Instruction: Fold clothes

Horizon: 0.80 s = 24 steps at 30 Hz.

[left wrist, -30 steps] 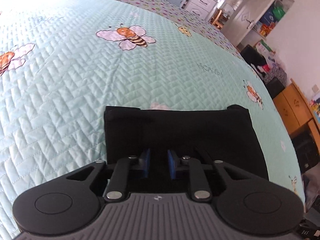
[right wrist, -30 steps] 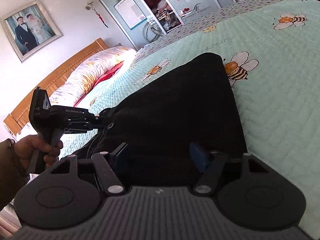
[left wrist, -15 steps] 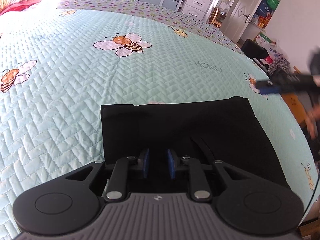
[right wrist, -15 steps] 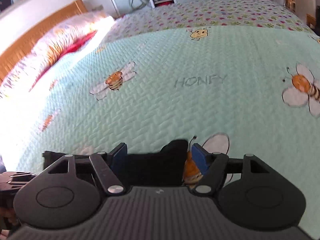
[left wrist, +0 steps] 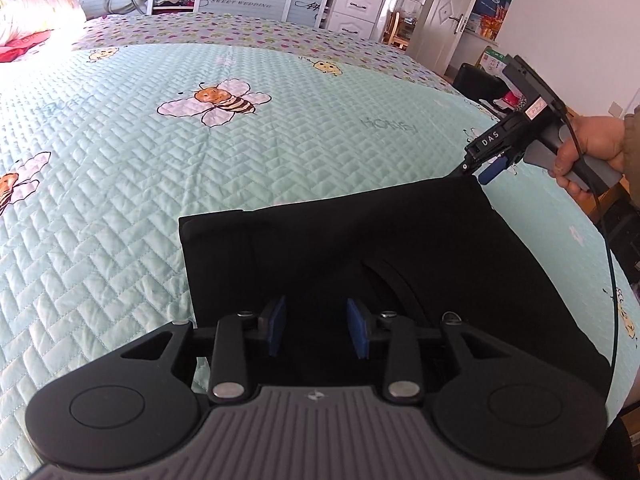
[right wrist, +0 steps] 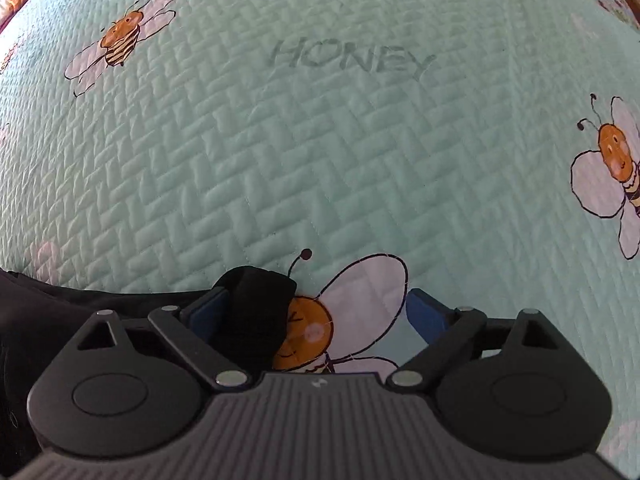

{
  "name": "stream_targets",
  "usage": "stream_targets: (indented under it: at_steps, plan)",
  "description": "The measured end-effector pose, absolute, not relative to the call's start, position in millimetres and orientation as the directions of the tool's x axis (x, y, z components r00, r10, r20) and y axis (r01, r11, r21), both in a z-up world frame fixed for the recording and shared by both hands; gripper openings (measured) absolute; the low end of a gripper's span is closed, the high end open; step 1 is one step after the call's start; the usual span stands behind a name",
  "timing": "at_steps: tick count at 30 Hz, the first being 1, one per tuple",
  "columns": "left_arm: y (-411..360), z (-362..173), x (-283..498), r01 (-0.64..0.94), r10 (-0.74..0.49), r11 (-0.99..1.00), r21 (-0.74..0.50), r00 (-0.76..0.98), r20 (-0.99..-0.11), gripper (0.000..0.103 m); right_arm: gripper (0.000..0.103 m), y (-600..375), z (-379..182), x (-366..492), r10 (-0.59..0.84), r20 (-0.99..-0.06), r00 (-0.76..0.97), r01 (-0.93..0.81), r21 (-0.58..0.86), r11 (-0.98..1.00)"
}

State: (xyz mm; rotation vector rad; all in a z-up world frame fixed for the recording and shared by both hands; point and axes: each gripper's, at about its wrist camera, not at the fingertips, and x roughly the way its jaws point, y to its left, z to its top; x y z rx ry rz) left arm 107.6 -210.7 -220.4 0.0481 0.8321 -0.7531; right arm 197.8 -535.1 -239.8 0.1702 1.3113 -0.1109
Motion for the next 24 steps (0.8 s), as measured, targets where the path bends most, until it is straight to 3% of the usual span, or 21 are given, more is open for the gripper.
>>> stream_targets:
  at_steps: [5,8,9,13,14,17,18,19,21,22,23,24]
  plan:
    - [-209,-221,110,0.619,-0.597,0.74,-0.264,0.423,-0.682,0.036,0.092,-542,-211,204,0.039,-0.92,0.389,0.21,0.13,0.969]
    - [-209,-220,112,0.62,-0.597,0.737,-0.269,0.411,-0.689,0.036,0.092,-560,-217,199,-0.081,-0.921,0.381,0.291,0.036,0.956]
    - [-210,-219,113,0.621,-0.596,0.736,-0.269,0.405,-0.694,0.036,0.092,-563,-213,190,-0.068,-0.901,0.428,0.31,0.075,0.948]
    - [-206,-219,123,0.594,-0.611,0.736,-0.326,0.374,-0.698,0.036,0.092,-559,-196,144,0.185,-0.75,0.635,0.24,0.419,0.876]
    - [-205,-219,126,0.579,-0.618,0.737,-0.349,0.366,-0.696,0.036,0.092,-556,-196,128,0.285,-0.67,0.686,0.197,0.547,0.813]
    - [-199,-222,128,0.55,-0.638,0.735,-0.397,0.36,-0.681,0.036,0.091,-549,-230,82,0.551,-0.315,0.773,0.064,0.902,0.426]
    - [-199,-222,126,0.552,-0.638,0.735,-0.395,0.365,-0.678,0.036,0.091,-543,-249,71,0.569,-0.257,0.781,0.06,0.938,0.341]
    - [-199,-222,124,0.554,-0.639,0.735,-0.392,0.37,-0.674,0.036,0.091,-537,-267,65,0.55,-0.313,0.774,0.123,0.927,0.354]
    - [-199,-221,124,0.542,-0.635,0.741,-0.396,0.376,-0.674,0.036,0.04,-531,-289,58,0.484,-0.419,0.768,0.228,0.885,0.406]
    - [-197,-219,125,0.521,-0.638,0.745,-0.417,0.374,-0.673,0.036,0.0,-530,-296,55,0.439,-0.469,0.766,0.274,0.857,0.438]
    - [-195,-218,127,0.498,-0.641,0.748,-0.439,0.371,-0.672,0.036,0.004,-530,-301,52,0.402,-0.5,0.767,0.308,0.836,0.453]
    - [-192,-215,128,0.473,-0.641,0.753,-0.458,0.368,-0.673,0.036,0.012,-530,-298,47,0.407,-0.463,0.788,0.293,0.862,0.414]
